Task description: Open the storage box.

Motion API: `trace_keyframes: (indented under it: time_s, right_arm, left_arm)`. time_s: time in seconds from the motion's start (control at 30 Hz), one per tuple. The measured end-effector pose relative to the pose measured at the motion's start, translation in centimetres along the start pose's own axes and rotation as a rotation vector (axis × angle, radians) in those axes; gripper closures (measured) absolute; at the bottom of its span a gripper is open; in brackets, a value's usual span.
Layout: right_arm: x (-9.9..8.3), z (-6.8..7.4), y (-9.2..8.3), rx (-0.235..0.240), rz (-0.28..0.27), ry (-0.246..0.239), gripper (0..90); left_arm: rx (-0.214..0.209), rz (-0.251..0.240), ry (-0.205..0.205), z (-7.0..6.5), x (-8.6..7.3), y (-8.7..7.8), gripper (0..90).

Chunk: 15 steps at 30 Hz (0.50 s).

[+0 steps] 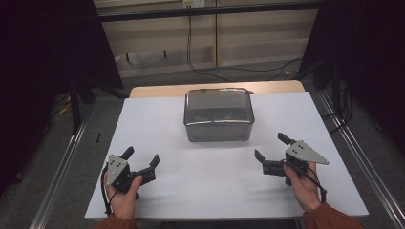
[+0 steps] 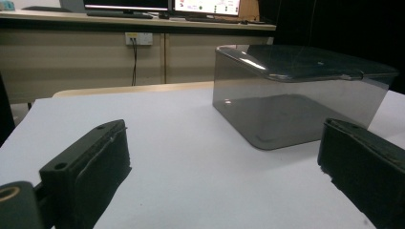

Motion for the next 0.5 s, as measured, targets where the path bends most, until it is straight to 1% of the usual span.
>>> trace_keyframes:
  time_s: [0.1, 0.13, 0.2, 0.33, 0.4, 0.43, 0.5]
  right_arm:
    - [0.3, 0.2, 0.8, 0.011, -0.001, 0.003, 0.1]
    - [0.6, 0.3, 1.5, 0.018, -0.002, 0.012, 0.3]
    - [0.7, 0.4, 1.7, 0.021, -0.001, 0.014, 0.2]
    - [1.3, 0.9, 2.5, 0.046, -0.003, 0.017, 0.2]
    - [1.7, 1.3, 2.9, 0.063, 0.000, 0.015, 0.0]
    - [1.9, 1.6, 3.1, 0.080, 0.003, 0.013, 0.0]
    - [2.2, 2.1, 3.4, 0.091, 0.011, -0.007, 0.0]
  left_arm:
    - [0.000, 0.004, 0.004, 0.0, 0.0, 0.0, 3.4]
    - [0.004, 0.008, 0.008, 0.0, -0.1, 0.0, 3.4]
    - [0.001, 0.006, -0.015, 0.0, -0.1, 0.0, 3.4]
    - [0.009, 0.007, -0.006, 0.1, -0.1, 0.0, 3.4]
    - [0.010, 0.010, -0.009, 0.1, -0.1, 0.1, 3.4]
    - [0.006, 0.013, -0.006, 0.1, -0.1, 0.1, 3.4]
    - [0.006, 0.013, -0.003, 0.0, -0.1, 0.1, 3.4]
Point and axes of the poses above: each handheld gripper's, and its own axes: y roughly forward along the jaws, x roughly out of its top, z roughly to its left, the point moved 6 cm from there along y, roughly forward along the jaws, and after that the axes turned 3 degrees about y, right-handed, at the moved point
